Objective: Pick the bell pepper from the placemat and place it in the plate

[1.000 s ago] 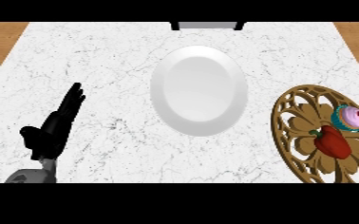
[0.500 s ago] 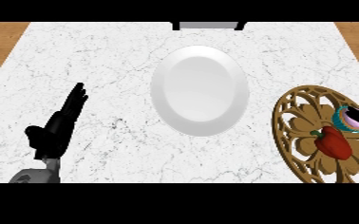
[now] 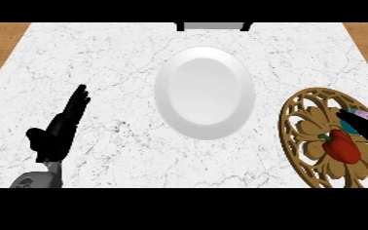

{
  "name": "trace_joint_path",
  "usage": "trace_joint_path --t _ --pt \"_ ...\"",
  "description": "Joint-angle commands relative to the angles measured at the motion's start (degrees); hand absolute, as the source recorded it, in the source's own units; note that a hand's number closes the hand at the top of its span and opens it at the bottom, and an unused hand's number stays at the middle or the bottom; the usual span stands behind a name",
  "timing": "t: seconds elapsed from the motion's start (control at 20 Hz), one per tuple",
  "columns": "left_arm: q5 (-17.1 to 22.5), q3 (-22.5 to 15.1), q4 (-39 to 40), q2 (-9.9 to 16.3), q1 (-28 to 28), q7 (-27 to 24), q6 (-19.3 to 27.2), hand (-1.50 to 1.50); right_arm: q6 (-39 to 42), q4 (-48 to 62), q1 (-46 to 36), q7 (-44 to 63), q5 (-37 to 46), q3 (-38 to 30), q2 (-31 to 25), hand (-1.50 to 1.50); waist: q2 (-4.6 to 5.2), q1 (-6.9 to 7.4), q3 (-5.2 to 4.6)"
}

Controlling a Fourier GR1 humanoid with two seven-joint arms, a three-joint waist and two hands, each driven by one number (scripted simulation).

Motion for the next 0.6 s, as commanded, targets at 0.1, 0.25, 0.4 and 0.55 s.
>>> trace_joint_path --t 0.1,0.25,0.4,0.55 --pt "-2.1 1.3 1.0 -1.8 0.2 -1.9 -1.0 0.00 -2.2 5.8 -4.0 -1.9 8.6 1.8 5.3 -1.50 0.00 -0.02 0.01" --pt "-0.3 4.4 2.0 0.2 -2.2 -0.2 -2.9 0.00 -3.2 11.2 -9.1 -0.1 11.4 2.9 7.2 -1.50 0.07 0.10 0.01" --pt "-2.2 4.0 4.1 -1.5 -0.1 -3.2 -3.1 0.00 -3.5 11.7 -7.5 -0.6 13.9 2.5 8.6 -1.50 0.03 -0.04 0.00" --pt "-3.4 3.5 5.1 -3.1 -2.9 -1.2 -2.5 0.00 -2.0 17.7 -10.5 -7.0 12.9 -0.1 6.9 -1.50 0.05 -0.06 0.01"
